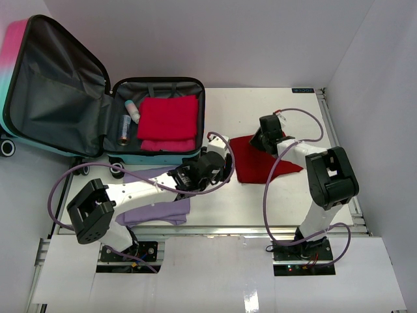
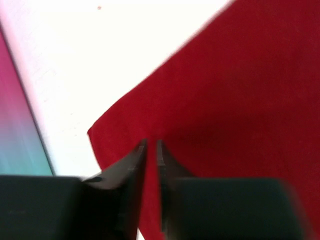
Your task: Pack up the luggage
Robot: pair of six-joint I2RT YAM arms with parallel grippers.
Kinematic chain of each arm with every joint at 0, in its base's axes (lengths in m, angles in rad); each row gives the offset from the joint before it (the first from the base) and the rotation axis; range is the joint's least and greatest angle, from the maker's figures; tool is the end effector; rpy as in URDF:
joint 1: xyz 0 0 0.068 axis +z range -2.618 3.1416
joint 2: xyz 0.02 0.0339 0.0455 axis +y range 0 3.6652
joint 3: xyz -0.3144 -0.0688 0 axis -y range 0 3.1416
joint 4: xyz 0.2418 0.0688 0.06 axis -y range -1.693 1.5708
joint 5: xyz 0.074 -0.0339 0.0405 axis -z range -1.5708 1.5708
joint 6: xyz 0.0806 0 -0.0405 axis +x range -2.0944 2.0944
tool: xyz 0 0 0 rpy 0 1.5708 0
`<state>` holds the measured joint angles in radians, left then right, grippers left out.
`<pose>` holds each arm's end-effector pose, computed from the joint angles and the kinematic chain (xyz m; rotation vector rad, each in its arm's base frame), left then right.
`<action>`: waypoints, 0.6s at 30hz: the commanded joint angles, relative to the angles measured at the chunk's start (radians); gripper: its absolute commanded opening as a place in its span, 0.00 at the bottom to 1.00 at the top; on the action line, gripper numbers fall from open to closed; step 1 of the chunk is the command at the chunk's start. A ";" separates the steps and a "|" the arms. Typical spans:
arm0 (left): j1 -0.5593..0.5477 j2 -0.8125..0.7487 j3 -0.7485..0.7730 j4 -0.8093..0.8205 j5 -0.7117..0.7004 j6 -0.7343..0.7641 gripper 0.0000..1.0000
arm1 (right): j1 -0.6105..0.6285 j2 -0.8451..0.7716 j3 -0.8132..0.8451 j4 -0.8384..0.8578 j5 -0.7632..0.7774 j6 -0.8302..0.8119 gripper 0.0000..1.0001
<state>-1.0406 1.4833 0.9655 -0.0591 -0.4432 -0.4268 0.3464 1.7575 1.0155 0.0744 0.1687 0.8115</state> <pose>0.2095 -0.2891 0.2791 0.3893 2.0764 -0.4107 0.3974 0.1291 0.2083 0.6117 2.1800 0.4403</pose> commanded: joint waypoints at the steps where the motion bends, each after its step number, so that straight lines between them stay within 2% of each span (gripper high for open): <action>1: 0.001 0.033 0.074 -0.021 0.037 -0.099 0.72 | -0.041 -0.054 0.157 -0.153 -0.040 -0.212 0.41; 2: 0.001 0.043 0.083 -0.029 0.044 -0.128 0.72 | -0.072 -0.069 0.183 -0.181 -0.068 -0.269 0.52; 4: 0.004 0.072 0.116 -0.058 0.044 -0.171 0.74 | -0.121 -0.081 0.214 -0.243 -0.118 -0.388 0.64; 8: 0.018 0.171 0.239 -0.141 0.026 -0.231 0.75 | -0.225 -0.083 0.235 -0.318 -0.212 -0.559 0.71; 10: 0.038 0.223 0.293 -0.155 0.059 -0.250 0.76 | -0.266 -0.068 0.242 -0.336 -0.284 -0.612 0.72; 14: 0.111 0.346 0.395 -0.176 0.223 -0.321 0.74 | -0.334 -0.021 0.278 -0.395 -0.366 -0.704 0.76; 18: 0.135 0.421 0.450 -0.192 0.234 -0.324 0.73 | -0.394 0.072 0.351 -0.477 -0.396 -0.809 0.79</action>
<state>-0.9401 1.8600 1.3507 -0.2022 -0.2826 -0.7025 -0.0099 1.7429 1.2682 -0.2883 -0.1332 0.1734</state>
